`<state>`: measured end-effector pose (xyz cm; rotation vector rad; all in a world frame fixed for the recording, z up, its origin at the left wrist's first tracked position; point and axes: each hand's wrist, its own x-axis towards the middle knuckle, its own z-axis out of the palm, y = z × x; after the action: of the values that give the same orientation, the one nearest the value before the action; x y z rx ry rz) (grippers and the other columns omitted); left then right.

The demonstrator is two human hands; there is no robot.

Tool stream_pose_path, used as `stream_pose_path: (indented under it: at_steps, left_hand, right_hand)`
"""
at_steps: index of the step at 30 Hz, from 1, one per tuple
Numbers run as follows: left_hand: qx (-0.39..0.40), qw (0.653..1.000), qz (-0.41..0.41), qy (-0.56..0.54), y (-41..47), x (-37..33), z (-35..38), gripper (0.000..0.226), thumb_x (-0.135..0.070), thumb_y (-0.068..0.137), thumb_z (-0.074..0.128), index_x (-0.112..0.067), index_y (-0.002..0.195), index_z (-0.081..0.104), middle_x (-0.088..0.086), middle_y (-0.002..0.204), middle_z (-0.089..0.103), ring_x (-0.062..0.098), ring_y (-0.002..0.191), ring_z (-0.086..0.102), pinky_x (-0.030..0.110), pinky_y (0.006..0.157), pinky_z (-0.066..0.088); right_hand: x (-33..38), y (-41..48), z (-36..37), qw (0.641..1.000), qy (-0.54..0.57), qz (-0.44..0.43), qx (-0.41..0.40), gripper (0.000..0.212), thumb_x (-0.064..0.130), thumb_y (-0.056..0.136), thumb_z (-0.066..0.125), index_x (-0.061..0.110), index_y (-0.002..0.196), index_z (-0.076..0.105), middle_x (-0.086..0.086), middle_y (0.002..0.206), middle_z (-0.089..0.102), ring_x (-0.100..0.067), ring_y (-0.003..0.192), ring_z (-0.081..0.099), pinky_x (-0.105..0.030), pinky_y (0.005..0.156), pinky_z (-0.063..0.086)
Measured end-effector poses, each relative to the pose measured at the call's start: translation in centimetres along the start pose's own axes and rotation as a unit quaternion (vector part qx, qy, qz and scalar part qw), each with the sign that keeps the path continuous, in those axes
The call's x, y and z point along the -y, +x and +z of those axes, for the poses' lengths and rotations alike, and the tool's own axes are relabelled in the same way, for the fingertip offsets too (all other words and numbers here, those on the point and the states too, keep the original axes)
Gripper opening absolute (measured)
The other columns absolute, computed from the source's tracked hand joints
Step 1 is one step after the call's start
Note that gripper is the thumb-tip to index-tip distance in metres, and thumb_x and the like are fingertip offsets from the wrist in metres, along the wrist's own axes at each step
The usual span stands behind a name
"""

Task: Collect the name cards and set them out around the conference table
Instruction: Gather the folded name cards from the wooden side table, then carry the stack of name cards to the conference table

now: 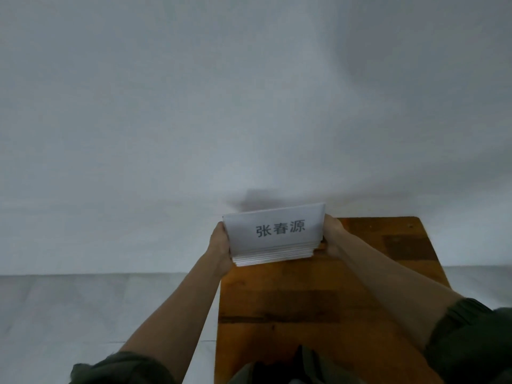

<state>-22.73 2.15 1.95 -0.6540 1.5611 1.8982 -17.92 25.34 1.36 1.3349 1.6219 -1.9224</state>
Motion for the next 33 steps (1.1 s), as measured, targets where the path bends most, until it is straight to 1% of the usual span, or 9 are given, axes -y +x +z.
stream_pose_path:
  at_steps: [3,8,11,15,19,21,25,29,33]
  left_hand:
    - [0.001,0.999,0.018,-0.04,-2.9,1.5,-0.4,0.034,-0.02,0.096,0.037,-0.012,0.089,0.069,0.009,0.074,0.073,0.027,0.061,0.07,0.032,0.048,0.054]
    - [-0.062,0.993,0.062,-0.079,-9.4,5.3,-1.2,0.039,-0.028,0.101,0.03,-0.012,0.099,0.065,0.009,0.084,0.074,0.025,0.069,0.071,0.03,0.048,0.054]
    - [-0.108,0.985,0.079,-0.105,-13.2,8.0,-1.8,0.043,-0.034,0.101,0.028,-0.014,0.103,0.065,0.011,0.093,0.074,0.027,0.079,0.07,0.034,0.057,0.056]
    - [-0.203,0.963,0.086,-0.153,-19.7,13.6,-3.6,0.039,-0.033,0.098,0.03,-0.017,0.1,0.065,0.01,0.104,0.071,0.029,0.095,0.065,0.045,0.08,0.055]
    - [-0.299,0.924,0.092,-0.221,-27.3,19.4,-7.1,0.037,-0.032,0.096,0.029,-0.02,0.1,0.063,0.012,0.109,0.068,0.033,0.099,0.061,0.053,0.095,0.047]
    - [-0.343,0.898,0.103,-0.254,-31.2,22.0,-9.2,0.038,-0.032,0.095,0.028,-0.021,0.096,0.064,0.011,0.104,0.069,0.032,0.094,0.062,0.05,0.091,0.049]
    - [-0.405,0.856,0.11,-0.302,-38.6,27.0,-12.9,0.038,-0.041,0.09,0.033,-0.024,0.095,0.068,0.007,0.1,0.074,0.033,0.093,0.067,0.05,0.089,0.05]
    - [-0.466,0.804,0.113,-0.353,-46.1,33.3,-17.0,0.04,-0.047,0.086,0.037,-0.024,0.087,0.07,0.005,0.091,0.076,0.029,0.084,0.069,0.041,0.074,0.055]
    - [-0.513,0.751,0.109,-0.402,-53.1,39.9,-21.1,0.04,-0.048,0.083,0.039,-0.023,0.079,0.07,0.005,0.084,0.075,0.028,0.072,0.068,0.033,0.063,0.052]
  right_hand:
    - [0.0,-1.6,-0.4,0.999,-0.025,-0.022,0.025,0.025,0.03,0.097,0.046,0.013,0.09,0.064,-0.016,0.103,0.069,-0.038,0.098,0.066,-0.053,0.083,0.056]
    - [-1.1,-5.0,-0.9,0.989,-0.097,-0.056,0.094,0.028,0.032,0.096,0.049,0.015,0.079,0.065,-0.016,0.098,0.072,-0.038,0.096,0.068,-0.051,0.082,0.057]
    - [-1.7,-7.0,-0.5,0.975,-0.161,-0.078,0.134,0.028,0.034,0.093,0.05,0.018,0.08,0.068,-0.011,0.089,0.073,-0.033,0.088,0.069,-0.046,0.078,0.058]
    - [-4.9,-10.6,1.0,0.951,-0.225,-0.077,0.196,0.027,0.034,0.094,0.049,0.026,0.088,0.074,-0.007,0.097,0.072,-0.03,0.089,0.068,-0.043,0.073,0.057]
    - [-9.8,-16.1,4.5,0.909,-0.311,-0.087,0.264,0.027,0.025,0.096,0.043,0.02,0.082,0.066,-0.007,0.093,0.07,-0.03,0.088,0.065,-0.043,0.072,0.056]
    - [-12.8,-18.7,6.7,0.883,-0.348,-0.088,0.301,0.026,0.021,0.095,0.044,0.019,0.078,0.064,-0.008,0.087,0.069,-0.032,0.084,0.064,-0.044,0.077,0.056]
    - [-19.2,-24.6,10.5,0.836,-0.408,-0.107,0.349,0.029,0.019,0.092,0.044,0.017,0.067,0.059,-0.003,0.057,0.064,-0.026,0.062,0.056,-0.032,0.058,0.047]
    - [-26.7,-31.4,14.1,0.764,-0.488,-0.124,0.403,0.028,0.022,0.088,0.041,0.02,0.074,0.065,-0.003,0.07,0.068,-0.025,0.072,0.061,-0.034,0.058,0.048]
    - [-35.4,-38.2,16.9,0.706,-0.537,-0.125,0.445,0.027,0.022,0.085,0.043,0.018,0.075,0.067,0.0,0.057,0.07,-0.025,0.069,0.063,-0.034,0.056,0.05]
